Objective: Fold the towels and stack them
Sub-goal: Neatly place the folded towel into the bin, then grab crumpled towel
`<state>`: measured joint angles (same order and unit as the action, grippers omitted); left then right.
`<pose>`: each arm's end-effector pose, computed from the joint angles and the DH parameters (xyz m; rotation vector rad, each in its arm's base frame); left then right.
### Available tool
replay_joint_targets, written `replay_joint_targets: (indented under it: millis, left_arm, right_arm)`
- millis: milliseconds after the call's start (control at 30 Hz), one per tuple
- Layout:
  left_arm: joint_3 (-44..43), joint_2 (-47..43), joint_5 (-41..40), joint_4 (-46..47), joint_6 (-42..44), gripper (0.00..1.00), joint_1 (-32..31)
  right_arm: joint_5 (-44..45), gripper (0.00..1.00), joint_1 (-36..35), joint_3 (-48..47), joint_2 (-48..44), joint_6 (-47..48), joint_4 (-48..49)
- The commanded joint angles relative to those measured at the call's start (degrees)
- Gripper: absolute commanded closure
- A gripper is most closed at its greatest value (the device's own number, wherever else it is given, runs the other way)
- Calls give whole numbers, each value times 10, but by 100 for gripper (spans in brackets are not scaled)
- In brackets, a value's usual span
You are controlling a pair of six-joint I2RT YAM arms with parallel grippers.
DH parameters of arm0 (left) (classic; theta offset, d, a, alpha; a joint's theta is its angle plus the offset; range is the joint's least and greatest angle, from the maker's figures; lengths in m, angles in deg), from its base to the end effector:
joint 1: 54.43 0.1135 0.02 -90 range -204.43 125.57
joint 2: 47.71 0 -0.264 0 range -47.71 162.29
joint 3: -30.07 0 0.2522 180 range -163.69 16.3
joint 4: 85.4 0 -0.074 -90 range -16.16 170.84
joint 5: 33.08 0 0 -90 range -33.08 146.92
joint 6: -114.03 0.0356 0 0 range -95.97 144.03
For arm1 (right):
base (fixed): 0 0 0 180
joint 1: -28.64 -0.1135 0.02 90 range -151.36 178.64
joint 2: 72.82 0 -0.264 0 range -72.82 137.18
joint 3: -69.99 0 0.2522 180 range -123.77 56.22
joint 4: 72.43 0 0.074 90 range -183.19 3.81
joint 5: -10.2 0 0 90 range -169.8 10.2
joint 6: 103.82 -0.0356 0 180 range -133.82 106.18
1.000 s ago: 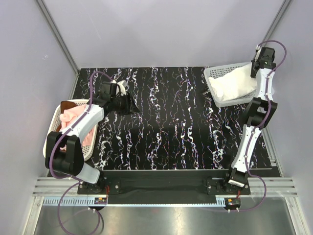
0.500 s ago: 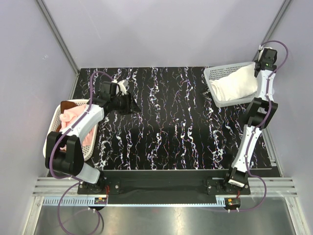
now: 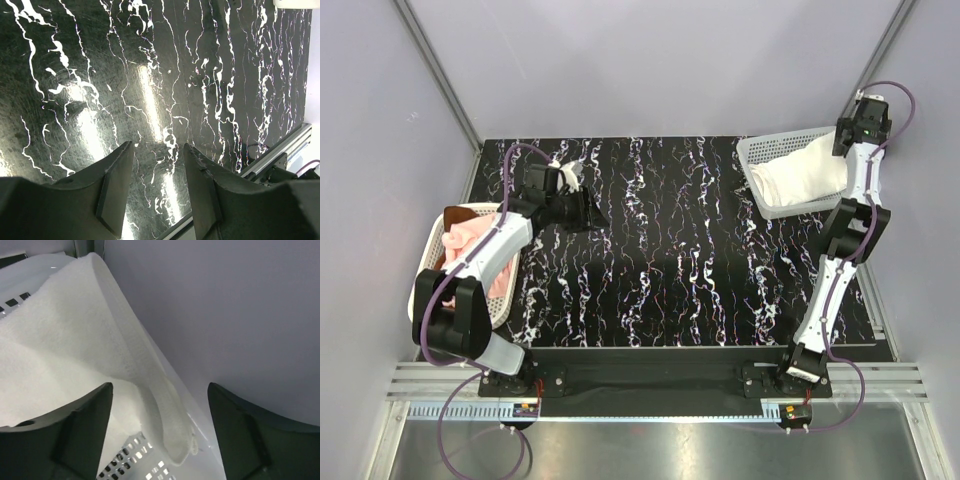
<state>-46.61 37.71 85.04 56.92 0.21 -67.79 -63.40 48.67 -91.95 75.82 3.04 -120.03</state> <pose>0.3083 -0.0905 0.2620 0.0208 2.4402 -0.8858 0.5417 -0.2082 0.2480 0.2299 2.2097 -0.6731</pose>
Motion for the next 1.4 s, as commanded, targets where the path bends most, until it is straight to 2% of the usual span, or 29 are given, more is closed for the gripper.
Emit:
replay_joint_targets:
  millis: [0,33,133,233,333,367,467,500,633,700,800,867,967,1000,1067,1133,1267,1300,1367]
  left_arm:
    - [-40,-37,-13,-1,8,50,-2]
    - [-43,-42,-24,-7,13,49,-4]
    - [-81,-57,-82,-54,42,49,-14]
    - [-118,-87,-190,-96,68,48,-29]
    - [-115,-132,-305,-80,58,41,-26]
    - [-114,-142,-346,-72,48,38,-13]
    - [-124,-163,-340,-79,22,17,38]
    - [-135,-161,-337,-95,8,1,52]
    - [-186,-130,-374,-175,23,1,95]
    - [-196,-110,-425,-220,8,1,134]
    - [-162,-105,-429,-231,-39,1,229]
    - [-127,-109,-396,-208,-64,6,292]
    - [-64,-100,-349,-171,-75,18,344]
    - [-48,-79,-348,-167,-62,21,349]
    - [-44,-53,-396,-172,-15,28,352]
    - [-40,3,-424,-174,-5,30,353]
    - [-70,110,-451,-218,12,44,353]
    - [-75,122,-459,-224,11,58,353]
    - [-83,125,-466,-236,8,94,352]
  right_arm:
    - [7,14,-3,49,-102,-59,34]
    - [-2,8,-4,66,-136,-70,36]
    - [-37,0,-19,109,-190,-107,29]
    - [-56,0,-51,111,-224,-144,-26]
    - [-112,0,-94,126,-262,-204,-86]
    - [-163,0,-104,135,-273,-219,-97]
    - [-267,0,-168,199,-325,-270,-112]
    - [-283,0,-186,253,-359,-282,-90]
    - [-326,1,-275,375,-441,-318,-37]
    - [-391,0,-295,449,-487,-366,0]
    - [-456,0,-302,556,-543,-417,66]
    - [-444,0,-308,601,-566,-417,86]
    - [-427,0,-308,661,-585,-397,92]
    - [-426,0,-308,665,-584,-393,90]
    - [-431,0,-308,686,-581,-399,97]
    - [-439,0,-308,700,-578,-416,106]
    - [-457,0,-308,715,-571,-423,122]
    - [-455,0,-308,708,-565,-417,115]
    - [-444,0,-308,691,-562,-408,90]
